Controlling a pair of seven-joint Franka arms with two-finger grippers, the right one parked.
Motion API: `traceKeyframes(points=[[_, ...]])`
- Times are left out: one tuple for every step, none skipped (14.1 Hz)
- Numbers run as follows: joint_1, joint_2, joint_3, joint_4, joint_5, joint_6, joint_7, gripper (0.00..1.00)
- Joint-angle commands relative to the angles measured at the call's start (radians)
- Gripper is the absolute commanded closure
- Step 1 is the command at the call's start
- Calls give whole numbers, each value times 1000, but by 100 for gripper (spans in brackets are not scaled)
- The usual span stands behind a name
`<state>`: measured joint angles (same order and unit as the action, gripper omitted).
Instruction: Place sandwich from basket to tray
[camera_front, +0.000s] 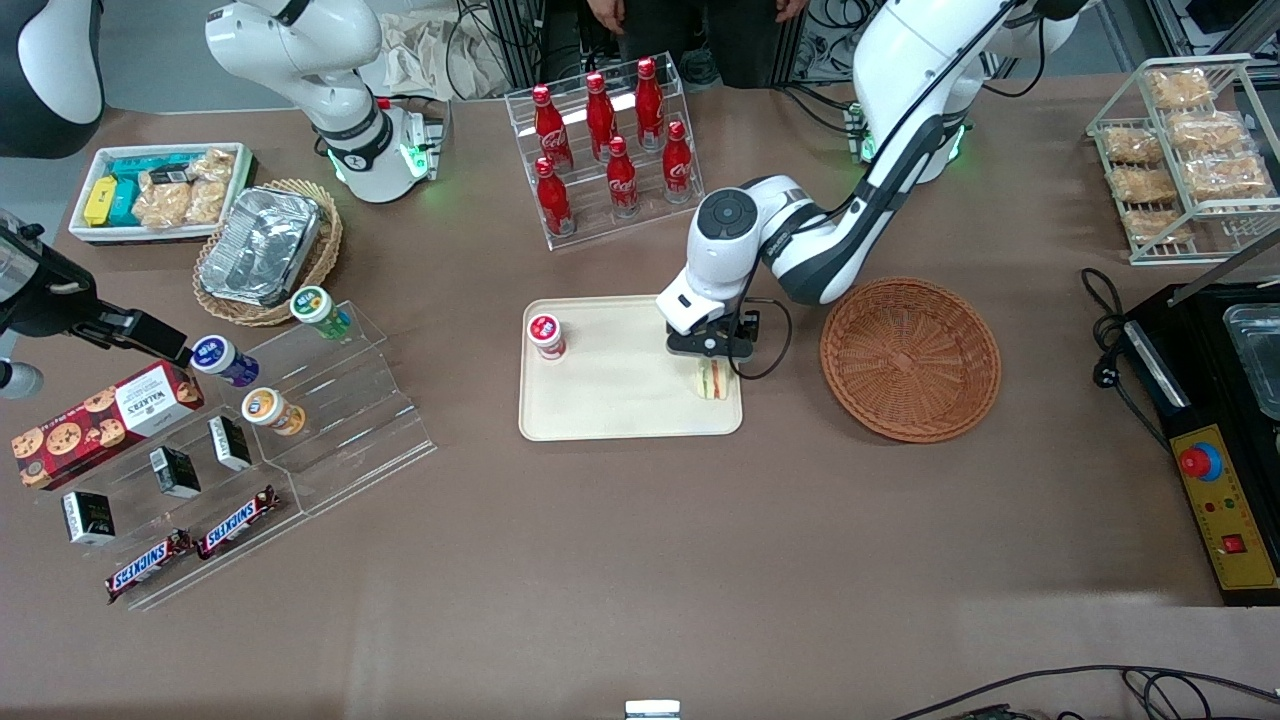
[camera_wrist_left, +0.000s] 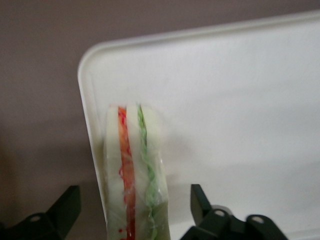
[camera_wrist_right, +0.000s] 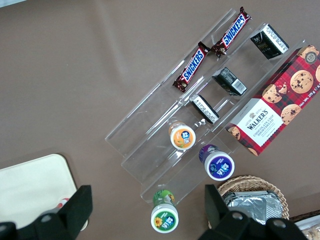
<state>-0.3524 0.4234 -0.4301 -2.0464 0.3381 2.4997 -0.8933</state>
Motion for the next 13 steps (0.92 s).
traceKeyframes(points=[[19,-129,2,40,12,-112,5,1],[38,-162,1,69,7,-163,8,1],[56,-193,1,83,6,-189,8,1],[81,-228,-1,84,4,-197,10,1],[101,-254,-2,84,4,-208,19,1],[116,-276,-3,86,2,-228,51,1],[150,-296,-4,84,-5,-254,92,1],[186,-307,-13,86,-39,-277,150,1],[208,-321,-15,89,-83,-294,218,1],[226,-342,-13,89,-118,-317,279,1],[245,-356,-13,91,-129,-349,315,1],[262,-377,-13,91,-129,-386,329,1],[288,-400,-13,89,-131,-424,358,1]])
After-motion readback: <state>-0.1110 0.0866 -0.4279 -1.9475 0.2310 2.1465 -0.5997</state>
